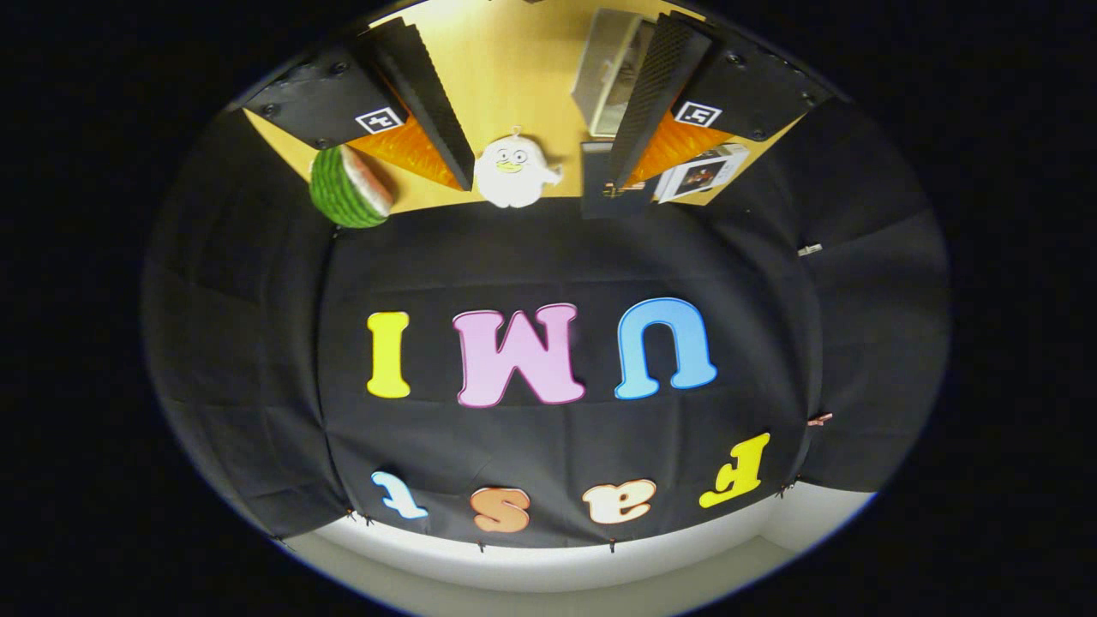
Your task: Open the storage box then place both shoes into the box .Put the left shoe in first, then the right shoe, with the right side of both shoes facing outward in a uniform manner.
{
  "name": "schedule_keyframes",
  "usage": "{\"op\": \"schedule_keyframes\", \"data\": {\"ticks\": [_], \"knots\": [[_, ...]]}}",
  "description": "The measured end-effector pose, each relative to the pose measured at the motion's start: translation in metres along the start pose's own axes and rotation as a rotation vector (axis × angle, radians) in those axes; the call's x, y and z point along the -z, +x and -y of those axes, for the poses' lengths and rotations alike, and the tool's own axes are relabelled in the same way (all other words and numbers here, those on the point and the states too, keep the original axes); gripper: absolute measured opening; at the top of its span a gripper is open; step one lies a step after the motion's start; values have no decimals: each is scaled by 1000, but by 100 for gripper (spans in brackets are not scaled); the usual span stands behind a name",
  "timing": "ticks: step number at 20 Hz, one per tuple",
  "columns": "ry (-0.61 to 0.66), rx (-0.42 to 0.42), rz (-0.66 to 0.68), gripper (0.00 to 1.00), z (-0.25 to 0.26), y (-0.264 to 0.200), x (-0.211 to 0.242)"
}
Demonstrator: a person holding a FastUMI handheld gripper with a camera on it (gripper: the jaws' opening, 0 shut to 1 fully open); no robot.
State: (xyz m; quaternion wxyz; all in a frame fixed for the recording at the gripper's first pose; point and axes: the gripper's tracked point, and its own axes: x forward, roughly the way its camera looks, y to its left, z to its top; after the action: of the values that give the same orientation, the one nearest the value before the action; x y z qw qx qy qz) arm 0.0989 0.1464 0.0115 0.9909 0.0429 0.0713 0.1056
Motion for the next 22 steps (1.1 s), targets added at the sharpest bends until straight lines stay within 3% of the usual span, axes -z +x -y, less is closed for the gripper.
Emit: {"op": "schedule_keyframes", "data": {"ticks": [6,11,22], "knots": [[-59,117,93,98,99,-1,-7],[-20,107,124,98,150,1,-6],[40,78,1,98,181,-3,49]]}}
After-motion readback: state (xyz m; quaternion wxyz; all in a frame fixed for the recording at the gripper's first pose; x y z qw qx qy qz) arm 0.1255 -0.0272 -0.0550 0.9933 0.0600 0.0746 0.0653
